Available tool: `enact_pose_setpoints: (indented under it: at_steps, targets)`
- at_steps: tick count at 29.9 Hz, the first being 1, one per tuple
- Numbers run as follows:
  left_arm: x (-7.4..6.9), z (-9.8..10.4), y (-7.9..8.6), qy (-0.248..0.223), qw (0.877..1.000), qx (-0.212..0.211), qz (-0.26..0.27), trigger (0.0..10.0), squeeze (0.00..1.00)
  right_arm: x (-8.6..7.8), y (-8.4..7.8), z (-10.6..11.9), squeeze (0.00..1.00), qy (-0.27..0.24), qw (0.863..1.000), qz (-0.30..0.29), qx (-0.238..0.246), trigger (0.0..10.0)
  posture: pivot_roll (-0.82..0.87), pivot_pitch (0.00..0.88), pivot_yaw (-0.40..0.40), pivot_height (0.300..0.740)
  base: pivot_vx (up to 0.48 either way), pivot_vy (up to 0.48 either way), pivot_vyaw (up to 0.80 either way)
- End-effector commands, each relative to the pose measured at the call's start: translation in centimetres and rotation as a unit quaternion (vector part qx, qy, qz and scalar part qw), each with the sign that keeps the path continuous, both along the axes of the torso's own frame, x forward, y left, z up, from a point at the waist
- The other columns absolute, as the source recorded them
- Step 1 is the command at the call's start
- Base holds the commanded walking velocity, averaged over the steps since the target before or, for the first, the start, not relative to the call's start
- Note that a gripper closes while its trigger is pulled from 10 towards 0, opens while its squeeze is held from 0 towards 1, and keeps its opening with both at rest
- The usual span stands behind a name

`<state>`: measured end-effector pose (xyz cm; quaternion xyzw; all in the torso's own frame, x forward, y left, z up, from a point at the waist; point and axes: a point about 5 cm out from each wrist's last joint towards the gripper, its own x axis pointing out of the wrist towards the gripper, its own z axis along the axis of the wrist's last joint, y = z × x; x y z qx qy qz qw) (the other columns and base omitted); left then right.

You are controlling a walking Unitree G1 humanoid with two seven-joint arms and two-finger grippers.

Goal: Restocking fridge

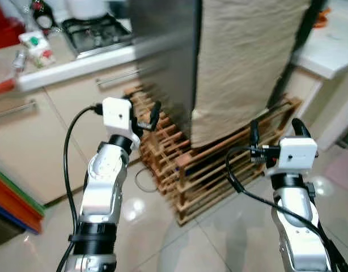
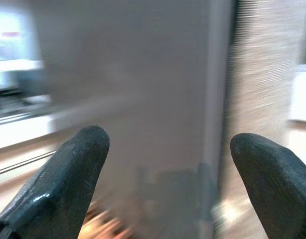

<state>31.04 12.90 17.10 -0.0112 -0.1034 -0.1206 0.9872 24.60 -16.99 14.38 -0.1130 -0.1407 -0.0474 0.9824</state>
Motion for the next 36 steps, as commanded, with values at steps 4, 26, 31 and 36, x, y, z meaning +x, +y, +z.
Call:
enact_pose_setpoints:
  at_steps: [4, 26, 31, 36]
  targets:
    - [0.2, 0.5, -1.1, 0.002, 1.000, -0.013, -0.024, 10.0, 0.00, 0.2, -0.4, -0.6, 0.00, 0.015, 1.000, -0.003, 0.002, 10.0, -0.12, 0.000, 0.072, 0.740, 0.421, 0.061, -0.67]
    - [1.6, 1.8, -1.7, 0.006, 0.998, 0.017, -0.067, 10.0, 0.00, 0.8, -0.3, -1.3, 0.00, 0.025, 1.000, 0.013, 0.002, 10.0, -0.12, 0.000, 0.070, 0.740, 0.071, 0.050, -0.03]
    - [2.5, 3.2, -1.7, 0.026, 0.993, 0.027, -0.108, 10.0, 0.00, 0.6, -0.6, -1.2, 0.00, 0.026, 1.000, 0.010, 0.001, 10.0, -0.13, 0.000, 0.079, 0.740, 0.000, 0.000, 0.00]
    - [2.1, 4.2, -2.1, 0.047, 0.987, 0.033, -0.148, 10.0, 0.00, 0.2, -1.0, -1.6, 0.00, 0.035, 0.999, 0.004, 0.000, 10.0, -0.13, 0.000, 0.080, 0.740, 0.000, 0.000, 0.00]
